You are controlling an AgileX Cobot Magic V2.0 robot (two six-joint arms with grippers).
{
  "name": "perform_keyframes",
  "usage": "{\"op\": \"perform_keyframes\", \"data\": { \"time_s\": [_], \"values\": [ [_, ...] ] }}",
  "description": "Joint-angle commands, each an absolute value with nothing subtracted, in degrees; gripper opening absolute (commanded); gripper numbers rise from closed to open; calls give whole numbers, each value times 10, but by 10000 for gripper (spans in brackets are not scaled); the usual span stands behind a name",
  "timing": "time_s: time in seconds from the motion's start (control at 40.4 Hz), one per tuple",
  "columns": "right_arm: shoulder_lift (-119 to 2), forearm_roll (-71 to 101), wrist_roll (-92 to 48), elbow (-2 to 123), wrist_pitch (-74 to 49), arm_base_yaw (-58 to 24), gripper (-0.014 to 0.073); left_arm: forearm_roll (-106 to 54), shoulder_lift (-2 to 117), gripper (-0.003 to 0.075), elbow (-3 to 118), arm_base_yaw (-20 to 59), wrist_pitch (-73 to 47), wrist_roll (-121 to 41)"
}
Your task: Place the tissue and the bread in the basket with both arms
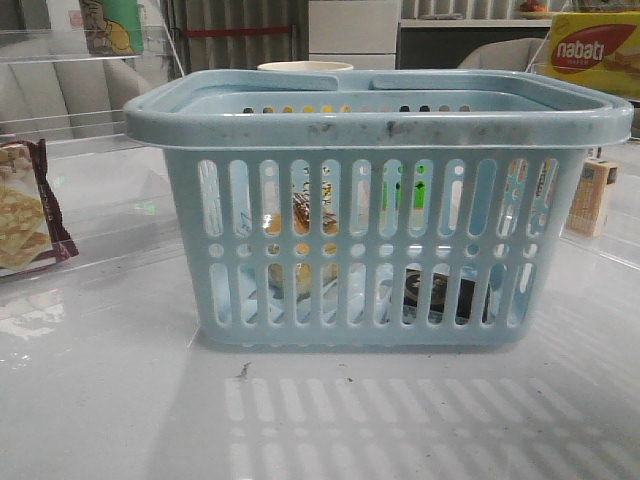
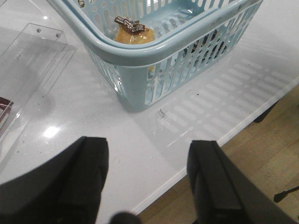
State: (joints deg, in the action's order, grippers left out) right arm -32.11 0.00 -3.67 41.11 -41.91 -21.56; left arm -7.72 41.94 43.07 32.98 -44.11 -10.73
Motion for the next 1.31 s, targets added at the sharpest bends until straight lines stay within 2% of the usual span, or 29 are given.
{"op": "perform_keyframes", "data": {
  "time_s": [0.0, 0.173, 0.247, 0.297, 0.841, 1.015, 1.163, 1.287],
  "values": [
    [-321, -19, -40, 425, -393, -216, 446, -81, 418, 370, 445, 332, -398, -101],
    [-321, -20, -40, 425, -406, -216, 179, -81, 418, 172, 445, 332, -393, -101],
    [-321, -20, -40, 425, -406, -216, 90, -81, 418, 92, 445, 332, -393, -101],
    [-321, -20, -40, 425, -405, -216, 47, -81, 418, 94, 445, 332, -393, -101],
    [-321, -20, -40, 425, -406, -216, 56, -81, 397, 90, 436, 327, -383, -101],
    [-321, -20, -40, 425, -406, -216, 56, -52, 317, 91, 389, 250, -347, -111],
    [-321, -20, -40, 425, -406, -216, 56, -45, 218, 91, 286, 146, -195, -111],
    [-321, -20, -40, 425, -406, -216, 56, -45, 130, 91, 205, 97, -137, -111]
  ]
}}
